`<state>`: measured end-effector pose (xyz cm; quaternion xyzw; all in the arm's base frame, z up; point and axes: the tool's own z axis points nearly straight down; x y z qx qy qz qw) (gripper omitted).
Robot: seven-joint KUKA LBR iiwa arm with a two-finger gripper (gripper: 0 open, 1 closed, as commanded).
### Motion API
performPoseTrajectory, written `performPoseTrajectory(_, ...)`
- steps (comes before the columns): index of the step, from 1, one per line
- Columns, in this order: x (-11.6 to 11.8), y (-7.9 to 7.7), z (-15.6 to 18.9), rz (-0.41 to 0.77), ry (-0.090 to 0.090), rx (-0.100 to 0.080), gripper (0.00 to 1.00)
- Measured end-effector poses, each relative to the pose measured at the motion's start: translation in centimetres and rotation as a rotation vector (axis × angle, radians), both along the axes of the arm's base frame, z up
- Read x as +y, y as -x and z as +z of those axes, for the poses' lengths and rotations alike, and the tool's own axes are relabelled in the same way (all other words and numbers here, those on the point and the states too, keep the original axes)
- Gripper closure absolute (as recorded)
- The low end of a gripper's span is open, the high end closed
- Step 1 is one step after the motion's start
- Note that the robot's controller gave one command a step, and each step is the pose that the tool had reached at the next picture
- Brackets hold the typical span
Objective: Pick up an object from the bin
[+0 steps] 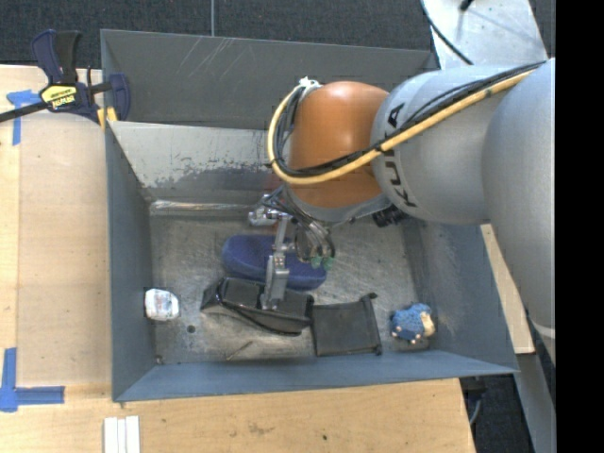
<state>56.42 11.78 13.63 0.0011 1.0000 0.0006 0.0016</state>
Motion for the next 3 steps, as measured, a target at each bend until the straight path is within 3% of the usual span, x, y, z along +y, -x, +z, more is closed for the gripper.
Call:
performPoseTrajectory(1,0.2,-0.2,-0.7,-0.035,0.001,-0.006,0.0)
performPoseTrajectory(2,5.2,6.1,-0.1,-0.215,-0.001,0.004,0.0)
performPoseTrajectory(3,0.9,5.8,8.2,0.094,0.001,-0.006,0.0)
